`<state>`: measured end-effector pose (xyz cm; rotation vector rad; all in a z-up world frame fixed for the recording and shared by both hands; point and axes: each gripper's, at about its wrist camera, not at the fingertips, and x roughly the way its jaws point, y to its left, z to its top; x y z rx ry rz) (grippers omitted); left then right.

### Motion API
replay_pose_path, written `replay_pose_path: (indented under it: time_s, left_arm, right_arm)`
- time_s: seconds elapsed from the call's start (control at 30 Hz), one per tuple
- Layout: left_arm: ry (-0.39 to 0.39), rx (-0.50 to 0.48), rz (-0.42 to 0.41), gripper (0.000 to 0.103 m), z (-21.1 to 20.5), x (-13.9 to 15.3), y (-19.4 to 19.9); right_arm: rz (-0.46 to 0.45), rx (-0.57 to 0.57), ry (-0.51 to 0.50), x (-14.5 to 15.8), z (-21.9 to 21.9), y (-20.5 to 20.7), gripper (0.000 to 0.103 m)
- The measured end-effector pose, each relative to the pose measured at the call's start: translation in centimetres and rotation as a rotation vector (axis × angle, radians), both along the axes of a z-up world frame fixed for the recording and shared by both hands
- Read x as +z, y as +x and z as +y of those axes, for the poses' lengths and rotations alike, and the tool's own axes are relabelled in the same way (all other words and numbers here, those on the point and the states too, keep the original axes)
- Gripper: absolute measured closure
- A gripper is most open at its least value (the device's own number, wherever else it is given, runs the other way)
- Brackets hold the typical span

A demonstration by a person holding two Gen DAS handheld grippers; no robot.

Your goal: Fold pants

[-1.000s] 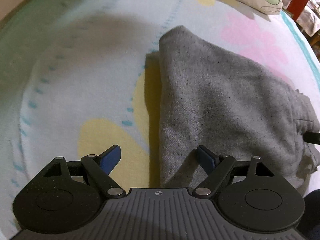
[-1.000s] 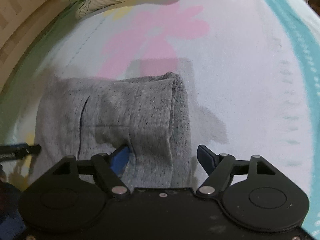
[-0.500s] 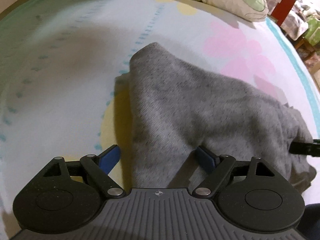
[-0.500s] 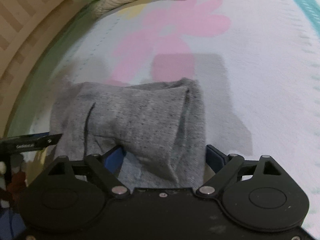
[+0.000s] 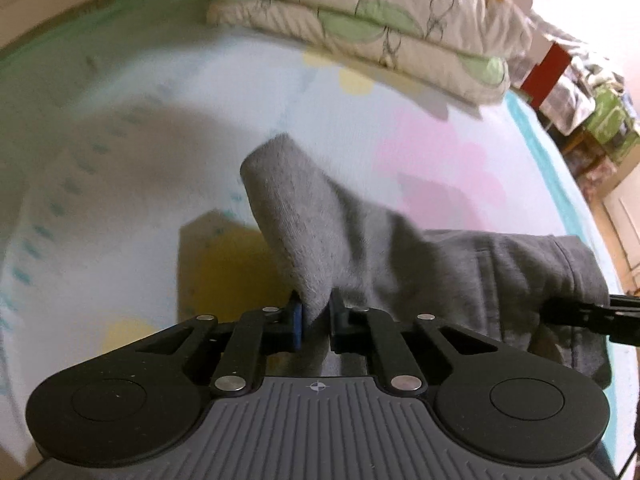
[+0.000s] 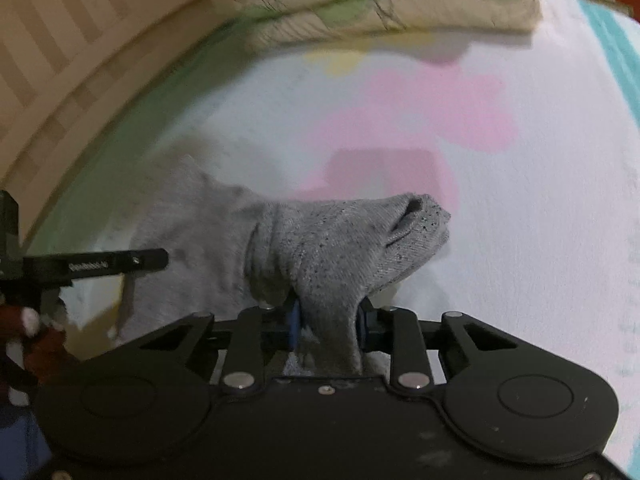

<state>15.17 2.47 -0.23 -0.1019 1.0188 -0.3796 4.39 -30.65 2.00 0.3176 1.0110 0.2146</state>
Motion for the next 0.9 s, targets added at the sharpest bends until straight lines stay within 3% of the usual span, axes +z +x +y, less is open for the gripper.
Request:
replay_pose_path:
  time_s: [0.27, 0.4, 0.5, 0.57, 0.67, 0.77, 0.9]
  left_arm:
    - [0.023, 0.089, -0.093, 0.095, 5.2, 4.0, 2.2]
    - [0.077, 0.147, -0.118, 0.094, 8.0, 4.3, 4.9]
    - [0.187, 0.224, -0.090, 0.091, 9.7, 2.2, 7.3]
    - [0.237, 0.285, -0.041, 0.091, 10.8, 0.8, 8.2]
    - [0.200, 0.332, -0.027, 0.091, 11.7, 0.6, 7.6]
    - [0.218, 0.316, -0.049, 0.087, 10.2, 1.1, 6.2]
    - [0.146, 0.285, -0.033, 0.086, 8.5, 1.0, 4.5]
  right_arm:
    - [-0.107, 0.075, 0.116, 4.5, 4.2, 4.1, 0.076]
    - [-0.132, 0.125, 0.153, 4.3, 7.3, 8.3, 0.076]
    - [-0.093, 0.094, 0.175, 1.8, 8.7, 12.1, 0.072]
    - [-0.056, 0.047, 0.114, -0.9, 9.5, 14.5, 0.065]
    - [-0.006, -0.024, -0.064, -3.1, 9.5, 16.1, 0.063]
    - [-0.080, -0.056, -0.045, -1.6, 8.8, 14.8, 0.063]
    - [-0.221, 0.031, -0.067, 1.5, 11.1, 11.3, 0.063]
